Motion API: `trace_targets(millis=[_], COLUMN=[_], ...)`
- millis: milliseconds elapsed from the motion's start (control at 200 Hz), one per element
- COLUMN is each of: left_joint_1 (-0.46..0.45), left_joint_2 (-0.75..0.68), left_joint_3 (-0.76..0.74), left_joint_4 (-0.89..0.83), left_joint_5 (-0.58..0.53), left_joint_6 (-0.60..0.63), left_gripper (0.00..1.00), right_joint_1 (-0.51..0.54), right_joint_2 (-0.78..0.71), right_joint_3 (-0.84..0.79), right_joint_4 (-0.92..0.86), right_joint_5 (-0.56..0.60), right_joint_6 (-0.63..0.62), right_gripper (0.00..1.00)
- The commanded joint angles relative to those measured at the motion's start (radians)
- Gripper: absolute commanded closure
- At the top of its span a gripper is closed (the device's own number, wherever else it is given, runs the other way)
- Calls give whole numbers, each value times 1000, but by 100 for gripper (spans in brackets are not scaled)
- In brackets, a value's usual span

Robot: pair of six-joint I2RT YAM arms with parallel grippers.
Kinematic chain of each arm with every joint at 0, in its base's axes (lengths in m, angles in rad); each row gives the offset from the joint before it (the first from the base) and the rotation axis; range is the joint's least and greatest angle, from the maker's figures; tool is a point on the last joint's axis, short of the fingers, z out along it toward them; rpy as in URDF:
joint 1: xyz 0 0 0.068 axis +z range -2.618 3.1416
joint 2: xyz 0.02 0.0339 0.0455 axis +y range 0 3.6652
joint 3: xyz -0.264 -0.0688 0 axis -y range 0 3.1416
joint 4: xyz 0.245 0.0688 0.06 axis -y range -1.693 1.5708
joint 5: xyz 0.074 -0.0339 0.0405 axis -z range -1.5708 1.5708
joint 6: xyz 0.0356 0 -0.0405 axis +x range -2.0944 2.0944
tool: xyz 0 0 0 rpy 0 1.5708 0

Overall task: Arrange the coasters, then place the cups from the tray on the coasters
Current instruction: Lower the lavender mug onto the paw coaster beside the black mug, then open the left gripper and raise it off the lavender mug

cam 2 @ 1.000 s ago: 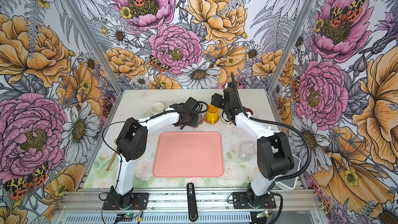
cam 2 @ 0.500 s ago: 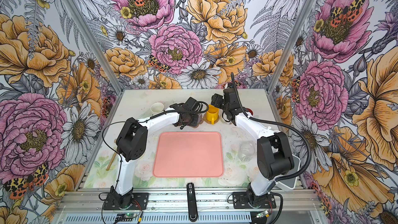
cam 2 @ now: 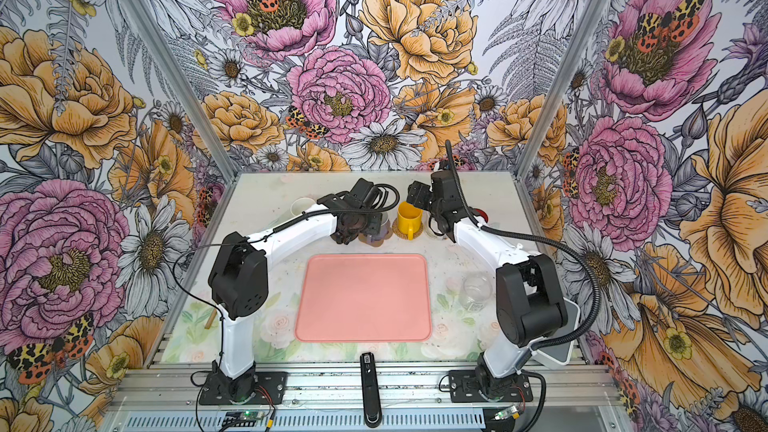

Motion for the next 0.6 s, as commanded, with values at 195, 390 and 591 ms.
trace_targets(millis=[195, 390, 591], left_joint_1=[-8, 2, 42], left_joint_2=[-191, -336, -472], left_joint_3=[-64, -188, -340], left_joint_4=[57, 175, 263], left_joint_5=[-129, -141, -196], left_joint_6=[33, 61, 100], left_gripper=[22, 10, 1], right_joint_1=[-5, -4, -6], right_joint_2=[-28, -53, -138], right_joint_3=[-18, -32, -70], right_joint_4=[37, 41, 8], right_joint_5=[-5, 0, 46], right_joint_6=[17, 11, -74], right_gripper=[1, 0, 1])
